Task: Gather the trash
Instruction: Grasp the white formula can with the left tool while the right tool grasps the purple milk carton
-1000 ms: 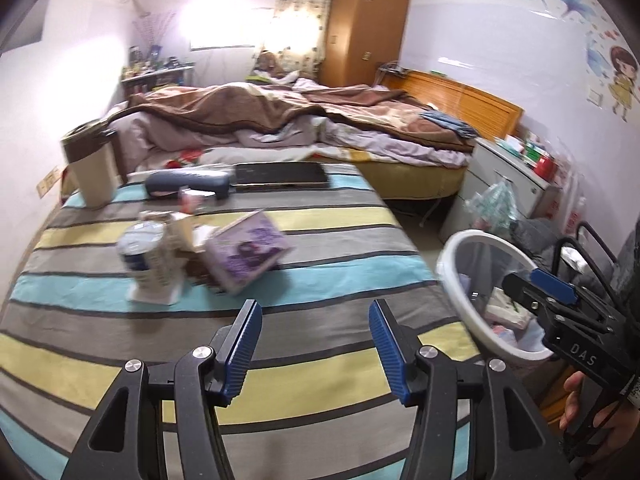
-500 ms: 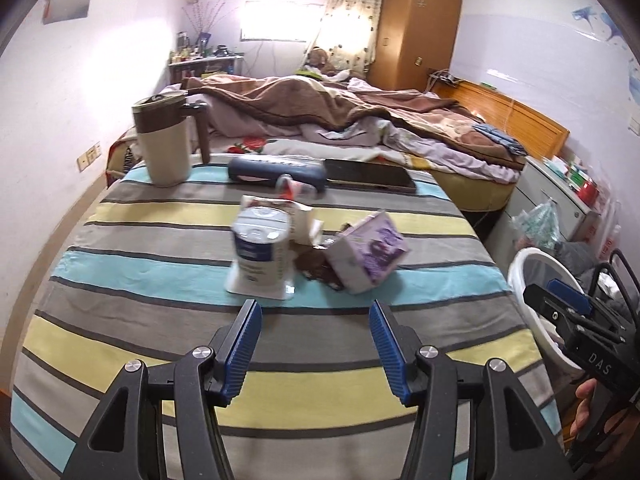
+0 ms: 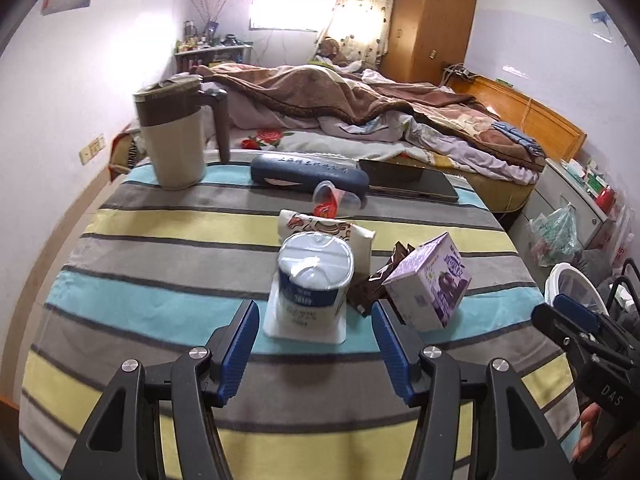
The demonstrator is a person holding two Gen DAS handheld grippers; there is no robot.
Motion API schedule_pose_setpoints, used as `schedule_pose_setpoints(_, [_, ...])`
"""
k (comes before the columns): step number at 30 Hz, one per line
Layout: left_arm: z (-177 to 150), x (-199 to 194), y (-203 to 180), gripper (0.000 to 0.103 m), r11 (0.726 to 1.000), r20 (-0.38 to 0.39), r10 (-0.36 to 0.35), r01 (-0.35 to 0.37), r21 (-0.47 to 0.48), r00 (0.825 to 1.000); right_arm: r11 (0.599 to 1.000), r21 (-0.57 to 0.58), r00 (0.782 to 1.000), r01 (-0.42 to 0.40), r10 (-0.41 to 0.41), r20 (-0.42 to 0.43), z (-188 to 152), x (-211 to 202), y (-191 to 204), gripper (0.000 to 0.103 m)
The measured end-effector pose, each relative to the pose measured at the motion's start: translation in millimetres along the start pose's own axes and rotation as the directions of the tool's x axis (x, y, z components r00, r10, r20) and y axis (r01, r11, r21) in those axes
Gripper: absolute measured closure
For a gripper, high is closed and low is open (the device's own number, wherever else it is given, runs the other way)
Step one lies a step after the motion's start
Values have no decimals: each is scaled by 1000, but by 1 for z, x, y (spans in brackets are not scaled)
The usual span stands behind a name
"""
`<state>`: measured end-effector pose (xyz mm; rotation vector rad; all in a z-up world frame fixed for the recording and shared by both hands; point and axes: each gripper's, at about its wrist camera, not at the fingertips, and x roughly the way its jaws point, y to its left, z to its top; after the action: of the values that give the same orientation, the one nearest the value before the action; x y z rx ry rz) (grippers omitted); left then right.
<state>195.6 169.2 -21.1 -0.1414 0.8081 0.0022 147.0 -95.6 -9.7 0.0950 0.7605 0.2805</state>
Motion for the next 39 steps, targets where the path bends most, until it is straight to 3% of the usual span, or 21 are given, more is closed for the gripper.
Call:
schedule_pose_setpoints(6, [9,21,7,45,999,-34,-31,30,-27,999,1000,19,1000,-8,8,-23,5,14,8,37])
schedule_pose_setpoints(9, [9,25,8,45,1000,-27,-12,11,-8,1000,999,37,1000,-17,18,-25,8,18,10,37])
schedule_pose_setpoints(11, [9,26,12,46,999,-26,-48,47,-22,999,999,45,999,-27,28,-19,11,21,13,37])
schedule_pose_setpoints(15, [8,28,19,58,999,-27,-26,25,-42,999,995,75,997,-61,64,-36,14,30,19,37])
schedule_pose_setpoints(27, [2,17,41,60,997,-15,1,-2,-79,1000,975,193,987,-113,133,-93,32,64,34,37])
schedule_pose_setpoints(33, [1,16,44,60,996,-16,-12,11,-89,1000,957,279,985,-74,114,-132,37,78,32,34])
schedule_pose_setpoints(39, [1,17,45,60,996,-13,-10,9,-85,1000,959,279,975,-53,111,-195,33,90,40,32])
